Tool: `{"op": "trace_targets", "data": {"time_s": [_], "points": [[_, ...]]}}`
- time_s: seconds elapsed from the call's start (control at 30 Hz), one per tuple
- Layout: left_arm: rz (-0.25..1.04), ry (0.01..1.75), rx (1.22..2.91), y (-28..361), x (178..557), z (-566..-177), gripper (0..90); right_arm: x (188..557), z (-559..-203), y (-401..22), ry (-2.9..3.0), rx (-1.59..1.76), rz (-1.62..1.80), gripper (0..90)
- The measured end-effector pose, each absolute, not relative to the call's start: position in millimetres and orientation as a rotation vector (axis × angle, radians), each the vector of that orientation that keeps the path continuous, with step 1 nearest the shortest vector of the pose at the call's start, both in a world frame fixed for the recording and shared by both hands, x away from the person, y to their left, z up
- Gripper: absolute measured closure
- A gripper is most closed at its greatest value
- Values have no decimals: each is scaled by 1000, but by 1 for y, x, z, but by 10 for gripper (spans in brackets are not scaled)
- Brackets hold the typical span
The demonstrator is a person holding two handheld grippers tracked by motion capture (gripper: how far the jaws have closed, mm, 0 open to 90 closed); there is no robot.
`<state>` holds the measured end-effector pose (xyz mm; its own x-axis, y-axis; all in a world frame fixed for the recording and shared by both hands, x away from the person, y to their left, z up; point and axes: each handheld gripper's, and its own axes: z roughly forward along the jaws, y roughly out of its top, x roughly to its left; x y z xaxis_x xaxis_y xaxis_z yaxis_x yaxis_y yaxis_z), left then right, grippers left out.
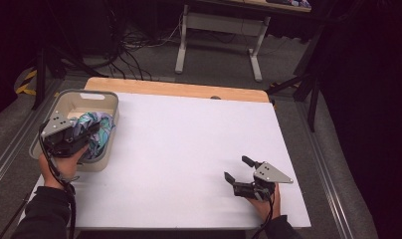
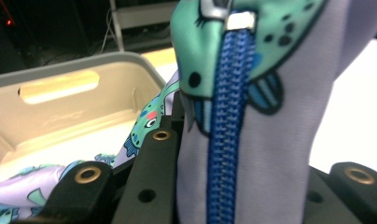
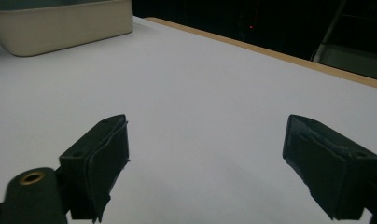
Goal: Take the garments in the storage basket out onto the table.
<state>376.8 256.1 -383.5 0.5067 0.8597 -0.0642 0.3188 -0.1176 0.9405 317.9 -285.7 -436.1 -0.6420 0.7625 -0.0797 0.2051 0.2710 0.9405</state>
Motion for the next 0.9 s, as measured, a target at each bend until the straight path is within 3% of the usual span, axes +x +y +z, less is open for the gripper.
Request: {"op": "trace_targets", "data": {"time_s": [0.2, 0.9], "points": [[626, 976, 1577, 250, 372, -372, 814, 319, -435, -288, 2013, 877, 1379, 152], [578, 726, 1534, 173, 369, -327, 818, 320, -435, -291, 2000, 902, 1382, 160]]}}
